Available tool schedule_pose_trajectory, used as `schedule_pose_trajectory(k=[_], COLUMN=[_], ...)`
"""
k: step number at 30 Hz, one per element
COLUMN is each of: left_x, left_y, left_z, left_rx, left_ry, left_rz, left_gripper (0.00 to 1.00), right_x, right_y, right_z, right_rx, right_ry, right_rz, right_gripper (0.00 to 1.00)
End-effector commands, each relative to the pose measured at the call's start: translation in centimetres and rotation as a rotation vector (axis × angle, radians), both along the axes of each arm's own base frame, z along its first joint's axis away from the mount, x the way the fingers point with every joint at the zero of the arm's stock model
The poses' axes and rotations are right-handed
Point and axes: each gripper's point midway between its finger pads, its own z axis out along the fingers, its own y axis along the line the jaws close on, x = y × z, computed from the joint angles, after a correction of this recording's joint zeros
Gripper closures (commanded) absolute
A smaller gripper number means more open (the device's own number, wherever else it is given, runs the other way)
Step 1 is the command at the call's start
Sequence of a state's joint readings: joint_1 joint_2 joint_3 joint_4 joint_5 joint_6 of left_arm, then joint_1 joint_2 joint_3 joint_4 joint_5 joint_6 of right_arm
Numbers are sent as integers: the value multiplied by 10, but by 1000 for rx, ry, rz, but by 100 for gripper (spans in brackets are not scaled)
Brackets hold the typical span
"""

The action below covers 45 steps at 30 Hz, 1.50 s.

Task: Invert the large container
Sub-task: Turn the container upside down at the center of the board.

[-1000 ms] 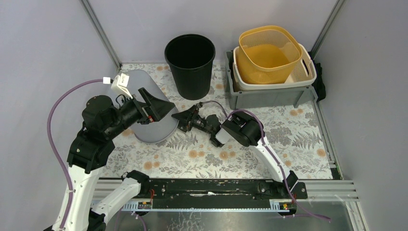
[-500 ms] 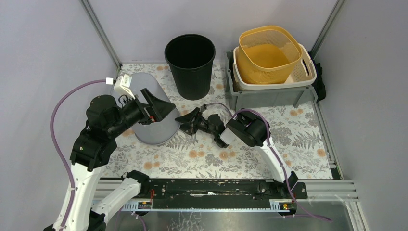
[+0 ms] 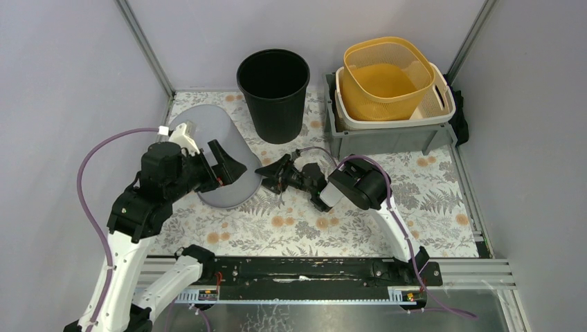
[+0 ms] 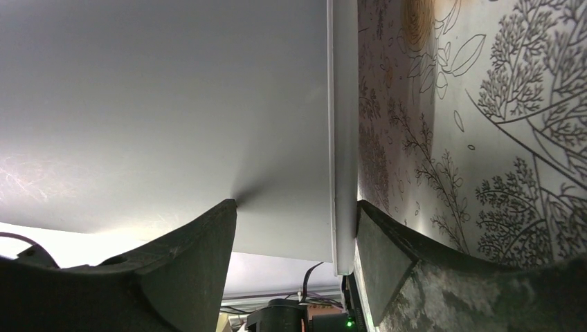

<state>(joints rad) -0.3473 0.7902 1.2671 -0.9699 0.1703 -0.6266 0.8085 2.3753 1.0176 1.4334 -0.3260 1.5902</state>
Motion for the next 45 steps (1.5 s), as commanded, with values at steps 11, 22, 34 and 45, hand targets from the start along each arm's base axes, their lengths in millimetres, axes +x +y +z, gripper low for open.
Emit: schedule_pose_trajectory(k=[11,22,34,45], left_x=[-9,1,7,24], left_y=[31,27,36,35], left_z=[-83,-105,-125,-138], left_rx=[130,123,148,146], left_ry=[217,230,242,262], left_rz=[166,172,241,295], left_gripper=[0,0,0,0], right_x=[2,-3,-10,-13], right_y=[-5,-12,-17,-19], right_z=[18,3,-9,-15], right_rx=[30,-68,-162,-306], right_ry=[-12,25,57,41], right_rz=[5,4,19,54], right_gripper=[30,31,37,43])
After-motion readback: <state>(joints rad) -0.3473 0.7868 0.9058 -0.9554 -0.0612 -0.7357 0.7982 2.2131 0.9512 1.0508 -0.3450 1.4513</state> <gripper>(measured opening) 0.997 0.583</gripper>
